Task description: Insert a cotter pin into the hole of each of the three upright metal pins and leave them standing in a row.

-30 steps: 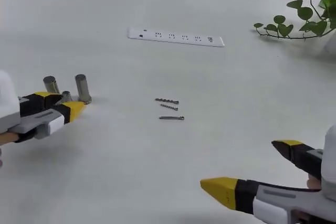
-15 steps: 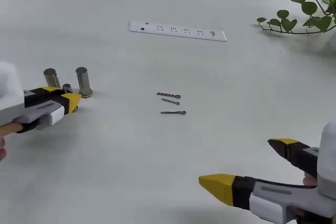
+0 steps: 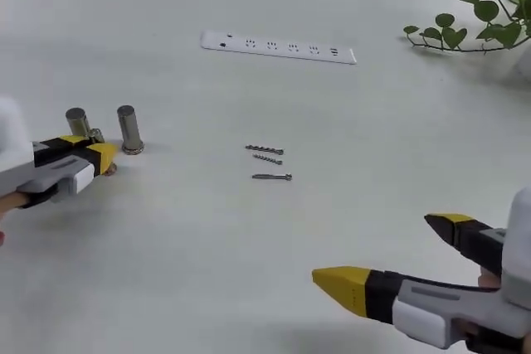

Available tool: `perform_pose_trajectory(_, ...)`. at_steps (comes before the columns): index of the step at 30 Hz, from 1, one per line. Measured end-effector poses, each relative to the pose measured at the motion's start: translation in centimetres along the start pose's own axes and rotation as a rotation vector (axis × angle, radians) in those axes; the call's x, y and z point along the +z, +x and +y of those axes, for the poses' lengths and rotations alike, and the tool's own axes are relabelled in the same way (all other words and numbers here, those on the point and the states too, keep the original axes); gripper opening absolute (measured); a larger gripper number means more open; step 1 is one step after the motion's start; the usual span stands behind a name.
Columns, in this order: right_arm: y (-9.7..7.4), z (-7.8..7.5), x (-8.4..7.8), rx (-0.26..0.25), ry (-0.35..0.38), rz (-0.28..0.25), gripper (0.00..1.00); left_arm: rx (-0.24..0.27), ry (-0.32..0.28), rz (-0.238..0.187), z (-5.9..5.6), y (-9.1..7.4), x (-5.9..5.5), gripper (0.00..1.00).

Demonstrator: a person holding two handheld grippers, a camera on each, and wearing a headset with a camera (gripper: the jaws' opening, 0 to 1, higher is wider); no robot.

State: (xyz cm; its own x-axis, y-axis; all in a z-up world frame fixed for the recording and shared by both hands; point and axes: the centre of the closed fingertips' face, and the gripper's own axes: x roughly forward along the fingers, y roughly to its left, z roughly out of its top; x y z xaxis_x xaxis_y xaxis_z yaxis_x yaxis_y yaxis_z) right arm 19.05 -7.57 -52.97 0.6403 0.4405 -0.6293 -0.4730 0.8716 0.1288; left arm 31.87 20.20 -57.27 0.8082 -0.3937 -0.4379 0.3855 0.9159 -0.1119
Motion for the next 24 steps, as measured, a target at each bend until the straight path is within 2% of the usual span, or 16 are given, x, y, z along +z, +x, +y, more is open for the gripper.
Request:
perform_pose_trajectory(4,0.0,0.0,0.0,-0.002,-0.004,0.001,0.96,-0.024,0.004,-0.02,-0.4,-0.8,0.6,0.05)
perform_pose_trajectory(6,0.0,0.0,0.1,-0.003,0.002,-0.006,0.96,-0.06,-0.035,-0.032,-1.0,-1.1,0.9,0.05)
perform_pose_trajectory(10,-0.2,0.3,0.2,-0.001,-0.009,-0.016,0.96,-0.099,0.025,-0.042,-2.1,-1.9,1.5,0.05)
perform_pose_trajectory(15,-0.7,0.3,0.3,-0.008,-0.013,-0.031,0.96,-0.13,0.061,-0.05,-3.6,-2.9,2.0,0.05)
perform_pose_trajectory(21,-1.5,-0.1,0.4,-0.029,-0.003,-0.061,0.97,-0.18,0.09,-0.052,-6.0,-3.8,2.3,0.05)
perform_pose_trajectory(23,-1.7,-0.2,0.4,-0.033,-0.005,-0.072,0.97,-0.191,0.097,-0.05,-6.5,-3.8,2.4,0.05)
perform_pose_trajectory(24,-1.8,-0.2,0.4,-0.035,-0.002,-0.076,0.98,-0.203,0.079,-0.053,-6.9,-3.8,2.5,0.05)
